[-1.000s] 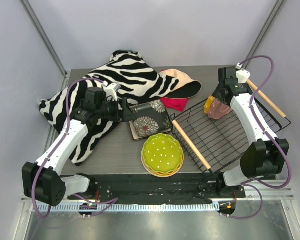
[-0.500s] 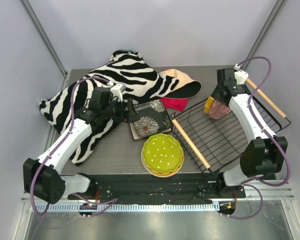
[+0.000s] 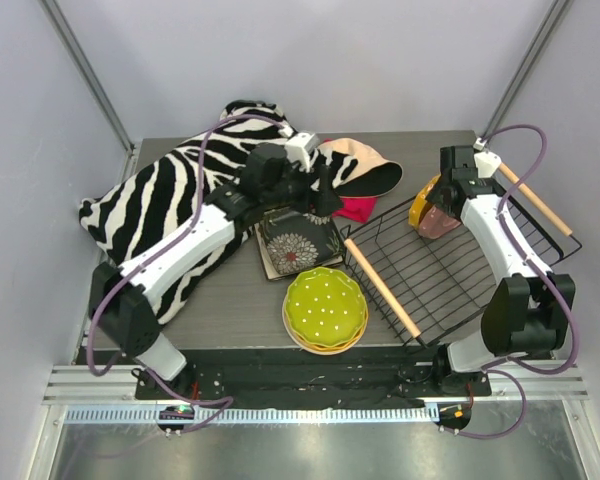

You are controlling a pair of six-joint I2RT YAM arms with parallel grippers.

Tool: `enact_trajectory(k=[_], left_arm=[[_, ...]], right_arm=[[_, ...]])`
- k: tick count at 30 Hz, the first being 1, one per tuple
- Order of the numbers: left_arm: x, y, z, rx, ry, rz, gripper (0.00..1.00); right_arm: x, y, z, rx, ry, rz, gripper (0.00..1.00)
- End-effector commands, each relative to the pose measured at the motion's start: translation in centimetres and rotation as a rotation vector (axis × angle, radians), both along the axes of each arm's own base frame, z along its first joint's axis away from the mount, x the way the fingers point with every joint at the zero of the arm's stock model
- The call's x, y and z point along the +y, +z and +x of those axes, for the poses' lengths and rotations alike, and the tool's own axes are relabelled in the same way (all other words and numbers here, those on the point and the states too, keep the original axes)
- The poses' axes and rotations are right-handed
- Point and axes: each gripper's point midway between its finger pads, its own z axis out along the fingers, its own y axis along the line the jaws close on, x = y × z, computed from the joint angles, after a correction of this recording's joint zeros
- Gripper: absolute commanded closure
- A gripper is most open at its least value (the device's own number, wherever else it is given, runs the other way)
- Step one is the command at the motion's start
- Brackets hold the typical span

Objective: Unload the plates from the dish rack
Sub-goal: Unload the plate from the dish rack.

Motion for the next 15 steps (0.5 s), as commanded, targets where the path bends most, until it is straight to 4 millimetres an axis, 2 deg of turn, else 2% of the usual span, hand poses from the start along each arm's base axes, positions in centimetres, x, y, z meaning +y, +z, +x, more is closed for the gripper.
enact_trajectory(k=[1,2,5,6,8,9,11,13,15], left_arm=[[-3.7,0.0,1.2,-0.041,-0.031,-0.016,0.2],[-4.5,-1.7,1.5,-0.018,-0.04,0.006,0.2],[-6.0,-3.5,1.2,0.01,-0.068,0.03,0.2],[-6.5,-4.8,1.1,0.032,-0.075,0.046,0.2],[-6.9,-6.0,1.0,0.053,-0.082,0.062,0.2],[-7.0,-7.0,1.1,0.068,-0.084,0.079,0.2],[-7.0,-8.1,1.4,0.075,-0.076,0.105,0.2],[-7.1,-9.2,1.7,0.085,-0.073,0.132,0.2],[-7.1,-10.3,1.6,0.105,-0.072,0.157,0.2]], right_arm=[[-3.4,-2.0,-0.4,0.062,-0.072,-0.081,0.4],[-3.6,-2.5,-0.3,0.071,-0.074,-0.08,0.4],[-3.8,-3.8,-0.1,0.086,-0.081,-0.083,0.44],[-3.9,-4.2,-0.2,0.093,-0.084,-0.086,0.48],[-4.0,-5.0,-0.4,0.11,-0.087,-0.089,0.54],[-3.9,-5.0,-0.5,0.112,-0.084,-0.087,0.72],[-3.7,-4.6,-0.6,0.103,-0.073,-0.077,0.98],[-3.6,-3.9,-0.8,0.093,-0.069,-0.075,0.99],[-3.4,-1.5,-0.6,0.04,-0.069,-0.083,0.99]])
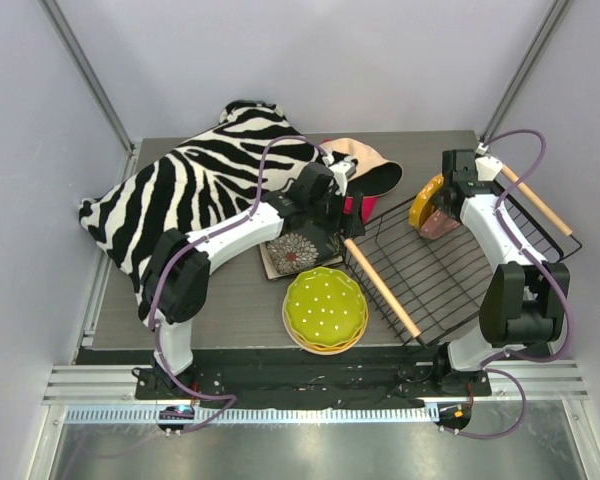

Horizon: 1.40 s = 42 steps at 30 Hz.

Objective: Unload the plates from the dish rack
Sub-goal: Unload the plate from the dish rack.

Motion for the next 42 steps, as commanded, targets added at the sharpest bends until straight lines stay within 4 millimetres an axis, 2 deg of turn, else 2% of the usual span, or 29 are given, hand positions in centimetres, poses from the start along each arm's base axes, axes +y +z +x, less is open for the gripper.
enact_trajectory(k=[1,2,4,7,10,17,20,22,25,26,29,33,37,38,42], left_arm=[[-0.5,0.8,1.2,-0.051,0.004,0.008,0.2],[-0.5,0.7,1.1,-0.045,0.003,0.009,0.2],[-0.7,0.6,1.1,-0.041,-0.001,0.004,0.2],[-0.9,0.6,0.9,-0.036,-0.01,-0.006,0.2],[-1.0,0.9,0.8,-0.039,-0.018,-0.013,0.2],[-1.3,1.4,0.5,-0.037,-0.028,-0.041,0.2],[-1.6,1.4,0.5,-0.041,-0.031,-0.046,0.21],[-1.5,2.5,1.0,-0.105,-0.013,-0.033,0.2],[-2.1,5.4,1.6,-0.24,-0.041,-0.029,0.2],[-2.6,6.8,1.8,-0.28,-0.051,-0.046,0.19],[-3.4,8.2,2.0,-0.33,-0.077,-0.059,0.19],[-4.8,8.5,1.2,-0.363,-0.118,-0.072,0.19],[-6.7,9.2,-0.6,-0.414,-0.213,-0.179,0.18],[-6.7,8.3,-0.9,-0.399,-0.227,-0.18,0.19],[-7.7,8.4,-2.3,-0.406,-0.271,-0.224,0.18]], right_arm=[[-1.5,2.0,-1.6,0.012,-0.023,-0.081,0.99],[-1.5,4.2,-1.4,-0.04,-0.027,-0.094,0.99],[-0.7,6.9,-1.0,-0.084,-0.021,-0.121,0.99],[0.0,9.5,-0.7,-0.124,-0.021,-0.165,0.99],[0.4,10.9,-0.7,-0.142,-0.028,-0.213,0.99],[1.2,12.1,0.0,-0.188,-0.011,-0.241,0.99],[1.4,11.0,0.6,-0.153,-0.002,-0.245,0.99],[1.5,10.0,0.6,-0.119,0.001,-0.239,0.99],[1.7,9.9,0.3,-0.132,-0.001,-0.223,0.99],[1.8,10.5,0.2,-0.149,0.0,-0.215,0.99],[1.8,12.7,0.4,-0.189,-0.001,-0.214,0.99],[2.0,14.8,0.8,-0.244,0.007,-0.206,0.99],[2.8,14.4,1.4,-0.262,0.022,-0.158,0.99],[2.9,14.3,1.5,-0.265,0.024,-0.152,0.99],[3.2,14.7,1.6,-0.27,0.027,-0.148,0.99]])
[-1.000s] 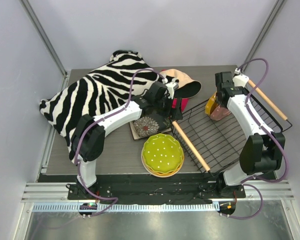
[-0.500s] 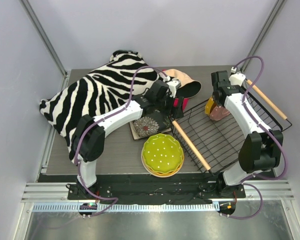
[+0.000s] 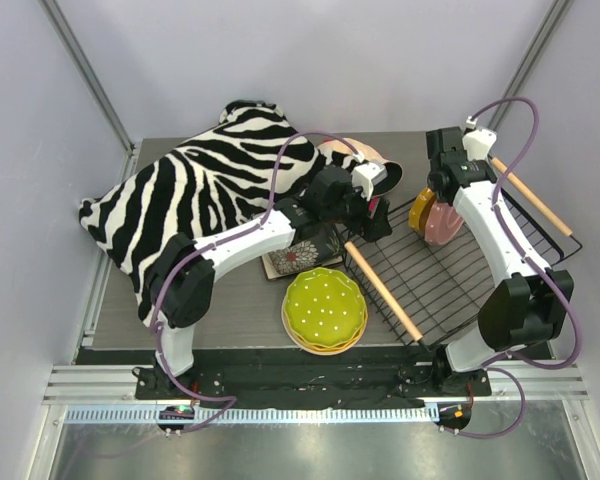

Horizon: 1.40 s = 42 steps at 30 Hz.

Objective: Unload the plates from the dish rack
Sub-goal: Unload the plate from the dish rack.

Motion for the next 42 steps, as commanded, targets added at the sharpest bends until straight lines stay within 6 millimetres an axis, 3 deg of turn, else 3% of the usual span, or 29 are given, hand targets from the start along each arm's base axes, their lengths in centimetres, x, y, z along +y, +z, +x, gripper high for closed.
enact_trajectory(k=[1,9,15,25,26,28,33,36,38,42], left_arm=[[-1.7,3.5,-1.1,-0.1,-0.082,-0.122,0.18],[-1.8,5.0,-2.2,-0.096,-0.1,-0.199,0.17],[-2.8,7.7,-4.0,-0.089,-0.172,-0.333,0.14],[-7.3,6.6,-6.0,-0.067,-0.25,-0.407,0.11],[-8.0,5.6,-6.1,-0.051,-0.253,-0.399,0.11],[-9.0,6.2,-5.7,-0.061,-0.249,-0.409,0.11],[-11.5,4.8,-4.5,-0.076,-0.209,-0.401,0.1],[-12.0,4.5,-3.4,-0.089,-0.157,-0.404,0.11],[-12.3,4.5,-2.9,-0.096,-0.136,-0.408,0.13],[-12.5,4.8,-2.7,-0.125,-0.114,-0.41,0.41]], right_arm=[[0.4,7.5,1.2,-0.229,0.005,0.007,0.99],[0.4,8.8,-0.8,-0.204,0.028,0.01,0.99],[1.0,8.5,-2.2,-0.174,0.066,0.049,0.99],[2.2,8.2,-3.4,-0.177,0.111,0.118,0.99],[2.3,8.2,-3.4,-0.182,0.114,0.128,0.99],[2.8,7.9,-3.6,-0.182,0.133,0.15,0.99],[3.6,7.6,-3.9,-0.181,0.167,0.183,0.99],[3.9,7.7,-4.3,-0.181,0.188,0.194,0.99],[4.1,7.8,-4.6,-0.181,0.2,0.201,0.99],[3.9,7.7,-5.1,-0.175,0.202,0.192,0.99]])
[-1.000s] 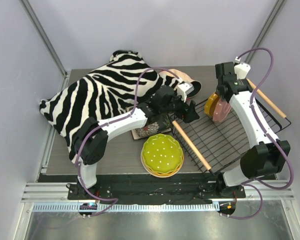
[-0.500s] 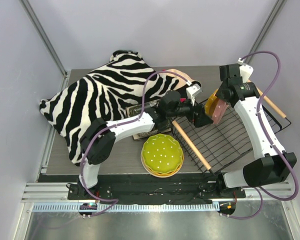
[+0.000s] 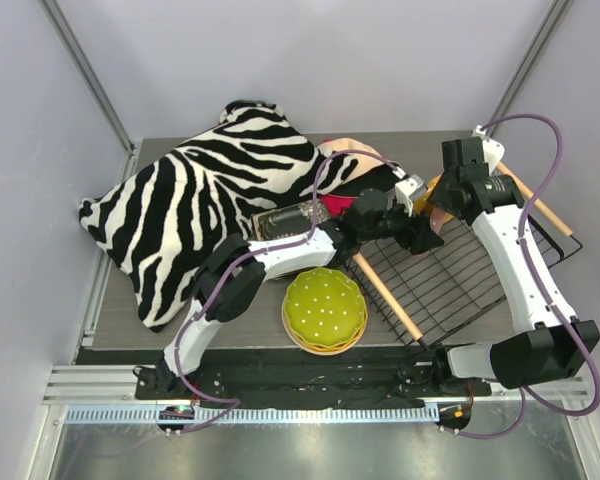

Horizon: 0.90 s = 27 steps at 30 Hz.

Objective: Unload the plates from the dish rack
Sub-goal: Unload the plate from the dish rack, then place the plate at the center of the board.

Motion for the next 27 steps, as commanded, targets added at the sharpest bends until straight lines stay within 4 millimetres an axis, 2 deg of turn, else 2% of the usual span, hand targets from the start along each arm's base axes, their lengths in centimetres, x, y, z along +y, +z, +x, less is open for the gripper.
enact_trajectory(k=[1,5,8,9,10,12,15,16,17,19,20,21,22,24,25,27], left_arm=[[-0.6,5.1,0.8,-0.113,0.064,-0.112,0.46],[-0.5,6.0,0.0,-0.157,0.085,-0.123,0.7],[-0.3,6.5,-1.1,-0.169,0.077,-0.129,0.83],[-0.2,6.5,-1.3,-0.17,0.075,-0.128,0.96],[0.0,6.7,-1.5,-0.172,0.074,-0.133,1.0],[0.4,7.2,-2.3,-0.191,0.057,-0.14,1.0],[1.2,8.4,-3.0,-0.224,0.048,-0.147,1.0],[1.4,8.9,-3.2,-0.233,0.044,-0.155,1.0],[1.9,10.5,-3.6,-0.257,0.04,-0.182,1.0],[2.4,11.6,-4.0,-0.274,0.029,-0.197,1.0],[2.6,12.3,-4.2,-0.282,0.027,-0.209,1.0],[3.0,13.6,-4.4,-0.295,0.026,-0.229,1.0],[3.1,14.0,-4.7,-0.299,0.014,-0.233,1.0],[3.2,15.2,-5.0,-0.315,0.0,-0.241,1.0],[3.1,15.1,-5.3,-0.309,-0.013,-0.231,1.0],[3.4,15.9,-5.6,-0.327,-0.021,-0.236,1.0]], right_arm=[[0.2,4.5,0.5,-0.18,0.007,0.022,0.99],[0.3,4.4,0.6,-0.182,0.012,0.024,0.99],[0.2,4.3,0.5,-0.182,0.01,0.02,0.99],[0.2,4.4,0.4,-0.186,0.01,0.02,0.99],[0.2,4.6,0.4,-0.194,0.01,0.021,0.99],[0.1,4.7,0.2,-0.199,0.006,0.02,0.99],[-0.3,5.8,-0.1,-0.229,-0.002,0.01,0.98],[-0.5,6.5,-0.3,-0.247,-0.008,0.006,0.94],[-0.8,7.0,-0.5,-0.256,-0.011,0.001,0.86],[-1.1,8.3,-0.8,-0.279,-0.012,0.002,0.75],[-1.3,8.8,-1.0,-0.289,-0.015,-0.001,0.64],[-1.5,9.2,-1.2,-0.297,-0.018,-0.004,0.59],[-1.7,10.1,-1.5,-0.312,-0.021,-0.006,0.48],[-2.3,10.8,-2.1,-0.312,-0.033,-0.025,0.38],[-2.5,12.0,-2.5,-0.336,-0.036,-0.031,0.29],[-3.0,12.9,-3.1,-0.347,-0.05,-0.037,0.19]])
